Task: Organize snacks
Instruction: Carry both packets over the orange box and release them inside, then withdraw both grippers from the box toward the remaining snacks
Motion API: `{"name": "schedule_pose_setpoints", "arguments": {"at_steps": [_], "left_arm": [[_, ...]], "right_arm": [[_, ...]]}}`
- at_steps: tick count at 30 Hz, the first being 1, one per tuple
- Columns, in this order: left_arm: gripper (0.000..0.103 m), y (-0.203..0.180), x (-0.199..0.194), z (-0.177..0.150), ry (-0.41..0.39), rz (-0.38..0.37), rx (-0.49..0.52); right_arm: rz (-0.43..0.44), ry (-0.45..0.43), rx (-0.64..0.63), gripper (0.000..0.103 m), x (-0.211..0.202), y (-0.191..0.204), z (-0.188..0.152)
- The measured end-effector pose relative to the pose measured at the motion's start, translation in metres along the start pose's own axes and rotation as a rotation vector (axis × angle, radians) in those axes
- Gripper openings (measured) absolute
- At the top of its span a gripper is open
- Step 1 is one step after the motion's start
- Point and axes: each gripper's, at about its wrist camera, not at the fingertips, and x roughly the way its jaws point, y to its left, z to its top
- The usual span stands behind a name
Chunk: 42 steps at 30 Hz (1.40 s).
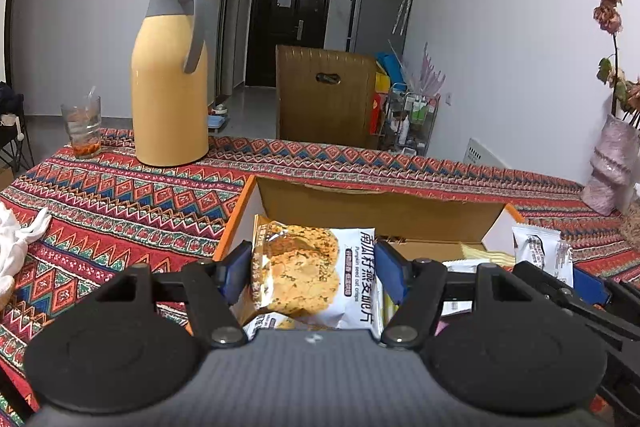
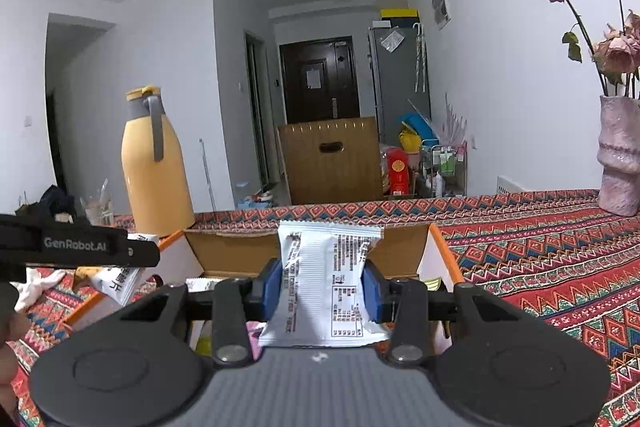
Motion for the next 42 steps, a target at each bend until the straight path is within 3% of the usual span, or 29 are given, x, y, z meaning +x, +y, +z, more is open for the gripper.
{"name": "schedule_pose_setpoints", "arguments": {"at_steps": [6, 8, 10, 12, 13, 23, 36, 42], "left_arm": [[0.074, 0.003, 0.003, -0.005, 0.001, 0.001, -0.005], [0.08, 0.003, 0.0, -0.006, -0.002, 0.004, -0.007], [0.09, 0.004, -0.002, -0.007, -0.008, 0.002, -0.01], [0.102, 0.005, -0.005, -0.008, -0.017, 0.007, -0.019], [0.103, 0.005, -0.007, -0.008, -0.025, 0.012, -0.023], [0.103, 0.017, -0.011, -0.006, -0.011, 0.0, -0.09], [0.103, 0.006, -0.02, -0.001, -0.032, 0.047, -0.074], [0.103, 0.004, -0.041, 0.003, -0.036, 0.063, -0.055]], "right_arm": [[-0.009, 0.031, 0.011, 0.047, 0.003, -0.003, -0.005], [-0.017, 0.025, 0.023, 0.073, 0.001, -0.004, -0.005], [-0.031, 0.018, 0.024, 0.091, -0.003, -0.006, -0.006], [-0.039, 0.012, 0.025, 0.098, -0.006, -0.005, -0.006], [-0.038, 0.008, 0.026, 0.103, -0.008, -0.004, -0.006], [-0.065, -0.008, 0.043, 0.103, -0.014, -0.005, -0.002], [-0.096, -0.046, 0.025, 0.103, -0.023, -0.001, 0.007], [-0.115, -0.07, 0.012, 0.103, -0.05, -0.003, 0.017]]}}
